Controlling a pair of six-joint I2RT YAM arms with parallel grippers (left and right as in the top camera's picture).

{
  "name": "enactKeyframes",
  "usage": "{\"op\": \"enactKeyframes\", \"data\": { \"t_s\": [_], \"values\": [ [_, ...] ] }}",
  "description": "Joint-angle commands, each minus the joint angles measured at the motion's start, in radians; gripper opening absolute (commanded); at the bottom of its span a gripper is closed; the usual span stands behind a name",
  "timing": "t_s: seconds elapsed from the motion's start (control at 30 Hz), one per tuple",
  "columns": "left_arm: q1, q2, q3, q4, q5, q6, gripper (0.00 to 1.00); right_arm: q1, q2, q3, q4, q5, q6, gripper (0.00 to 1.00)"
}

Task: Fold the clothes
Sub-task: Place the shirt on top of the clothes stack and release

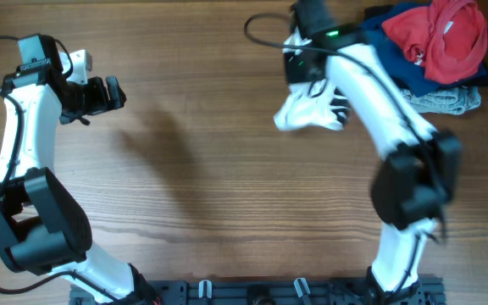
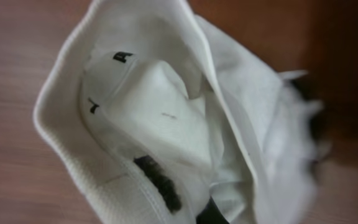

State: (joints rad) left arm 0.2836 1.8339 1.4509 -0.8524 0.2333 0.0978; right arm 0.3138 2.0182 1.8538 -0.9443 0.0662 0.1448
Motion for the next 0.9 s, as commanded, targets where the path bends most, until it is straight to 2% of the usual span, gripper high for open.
{"op": "enactKeyframes", "data": {
  "t_s": [0.0,0.13,0.3,0.37,0.5,0.67,0.87],
  "values": [
    [0.000,-0.014,0.020,-0.001,0.013,-0.010,1.00,-0.046,-0.190,0.013,0.003,-0.044,-0.135,0.04],
    [0.000,-0.014,0.020,0.000,0.013,-0.010,1.00,-0.111,-0.279,0.013,0.037,-0.006,-0.198,0.05],
    [0.000,-0.014,0.020,-0.001,0.013,-0.010,1.00,-0.220,-0.298,0.013,0.120,0.192,-0.304,0.04],
    [0.000,-0.014,0.020,-0.001,0.013,-0.010,1.00,-0.267,-0.298,0.013,0.179,0.270,-0.334,0.04],
    [0.000,-0.014,0.020,0.000,0.013,-0.010,1.00,-0.365,-0.290,0.013,0.360,0.328,-0.490,0.04],
    [0.000,-0.014,0.020,0.000,0.013,-0.010,1.00,-0.489,-0.230,0.013,0.534,0.334,-0.626,0.04],
    [0.000,-0.014,0.020,0.003,0.013,-0.010,1.00,-0.564,-0.079,0.013,0.660,0.383,-0.760,0.04]
  ]
}}
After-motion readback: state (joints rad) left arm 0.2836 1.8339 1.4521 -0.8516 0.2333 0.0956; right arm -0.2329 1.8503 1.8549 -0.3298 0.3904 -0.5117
